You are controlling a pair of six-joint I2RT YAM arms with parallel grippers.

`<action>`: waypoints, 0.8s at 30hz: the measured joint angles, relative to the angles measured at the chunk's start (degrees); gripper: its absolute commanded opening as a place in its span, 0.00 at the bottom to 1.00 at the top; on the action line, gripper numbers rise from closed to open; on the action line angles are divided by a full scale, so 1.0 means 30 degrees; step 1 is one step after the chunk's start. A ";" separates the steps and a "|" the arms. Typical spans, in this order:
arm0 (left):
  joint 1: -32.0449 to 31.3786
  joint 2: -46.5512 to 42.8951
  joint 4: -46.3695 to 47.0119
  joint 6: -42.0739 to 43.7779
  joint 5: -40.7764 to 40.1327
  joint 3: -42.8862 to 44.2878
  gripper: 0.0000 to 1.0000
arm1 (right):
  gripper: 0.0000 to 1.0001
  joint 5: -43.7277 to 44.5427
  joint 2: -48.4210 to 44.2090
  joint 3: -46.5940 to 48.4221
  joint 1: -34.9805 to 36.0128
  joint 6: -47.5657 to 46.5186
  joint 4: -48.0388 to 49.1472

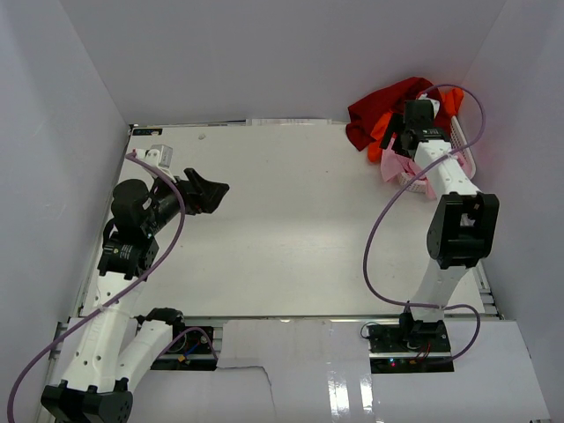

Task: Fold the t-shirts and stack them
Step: Grab crumpled tshirt from bin with the right arm

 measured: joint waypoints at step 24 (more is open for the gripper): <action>0.0000 0.0517 -0.1253 0.0772 0.0160 0.0561 0.98 | 0.10 0.3767 0.5129 0.4918 -0.0583 -0.0313 -0.0539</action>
